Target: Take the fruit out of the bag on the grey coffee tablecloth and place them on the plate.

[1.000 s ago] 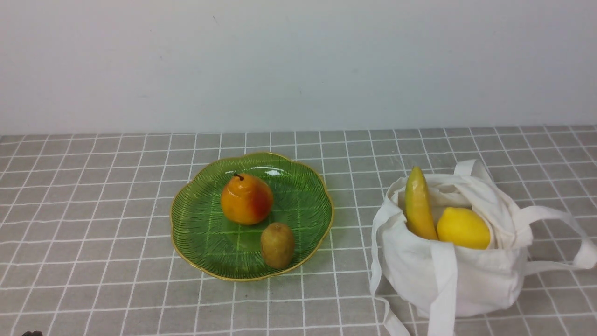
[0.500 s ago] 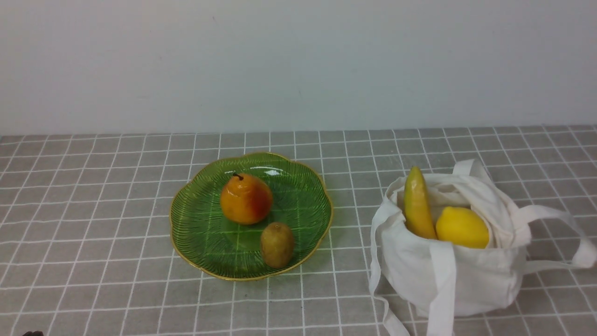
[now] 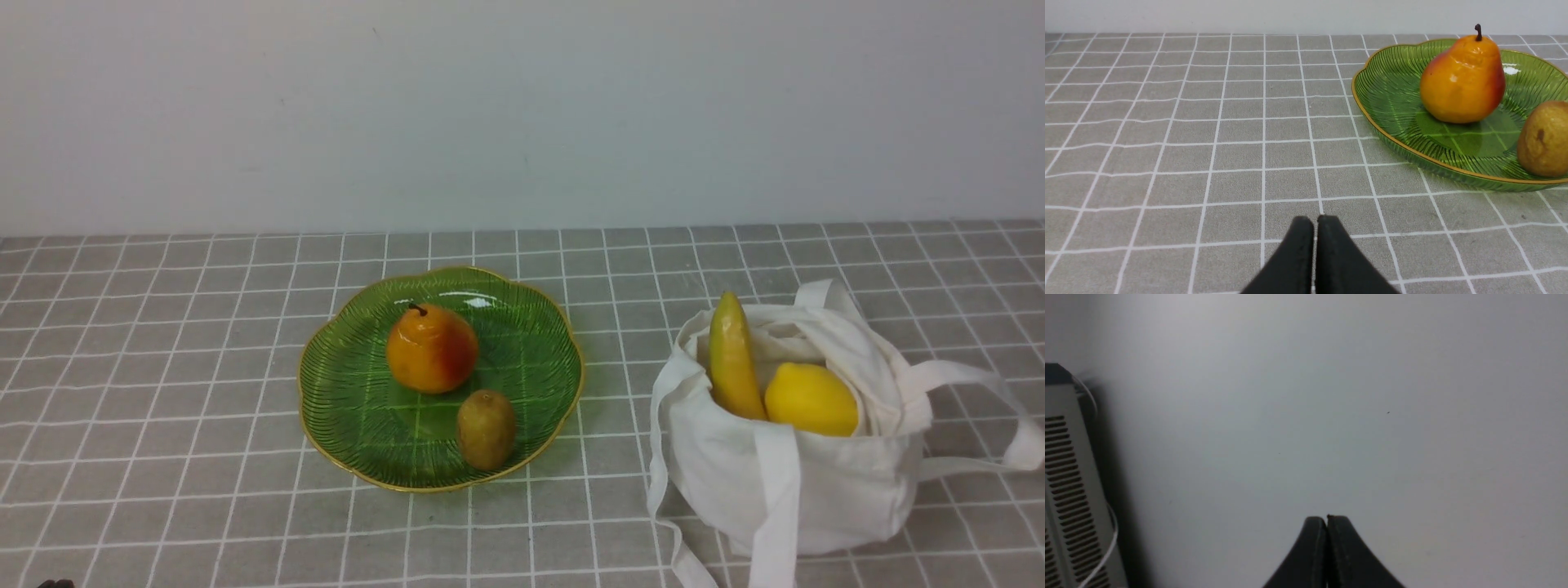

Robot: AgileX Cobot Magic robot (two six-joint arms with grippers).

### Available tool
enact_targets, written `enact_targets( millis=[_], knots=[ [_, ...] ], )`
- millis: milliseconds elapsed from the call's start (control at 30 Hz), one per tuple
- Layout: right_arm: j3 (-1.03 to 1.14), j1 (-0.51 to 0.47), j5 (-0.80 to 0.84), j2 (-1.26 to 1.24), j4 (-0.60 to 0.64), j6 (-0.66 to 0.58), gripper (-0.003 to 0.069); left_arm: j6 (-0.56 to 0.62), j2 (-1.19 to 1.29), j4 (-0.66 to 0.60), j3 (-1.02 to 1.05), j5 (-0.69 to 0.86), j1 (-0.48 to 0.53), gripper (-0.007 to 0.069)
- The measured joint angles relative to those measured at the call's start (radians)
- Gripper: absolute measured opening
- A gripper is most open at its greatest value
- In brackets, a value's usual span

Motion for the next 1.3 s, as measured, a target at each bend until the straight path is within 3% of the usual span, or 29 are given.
enact_targets(
  millis=[233, 433, 567, 833, 1300],
  knots=[
    [0.024, 0.0, -0.001, 0.0, -0.172, -0.039, -0.0013, 0.0, 0.0, 0.0, 0.0, 0.0, 0.0, -0.0008],
    [0.125, -0.006, -0.009, 0.0, -0.186, -0.043, -0.0013, 0.0, 0.0, 0.0, 0.0, 0.0, 0.0, -0.0008],
    [0.236, -0.108, -0.03, 0.0, -0.155, -0.043, -0.0013, 0.0, 0.0, 0.0, 0.0, 0.0, 0.0, -0.0008],
    [0.543, -0.406, -0.088, 0.002, -0.069, -0.043, -0.0013, 0.0, 0.0, 0.0, 0.0, 0.0, 0.0, -0.0008],
    [0.548, -0.456, -0.067, 0.002, -0.063, -0.065, -0.0013, 0.0, 0.0, 0.0, 0.0, 0.0, 0.0, -0.0008]
  ],
)
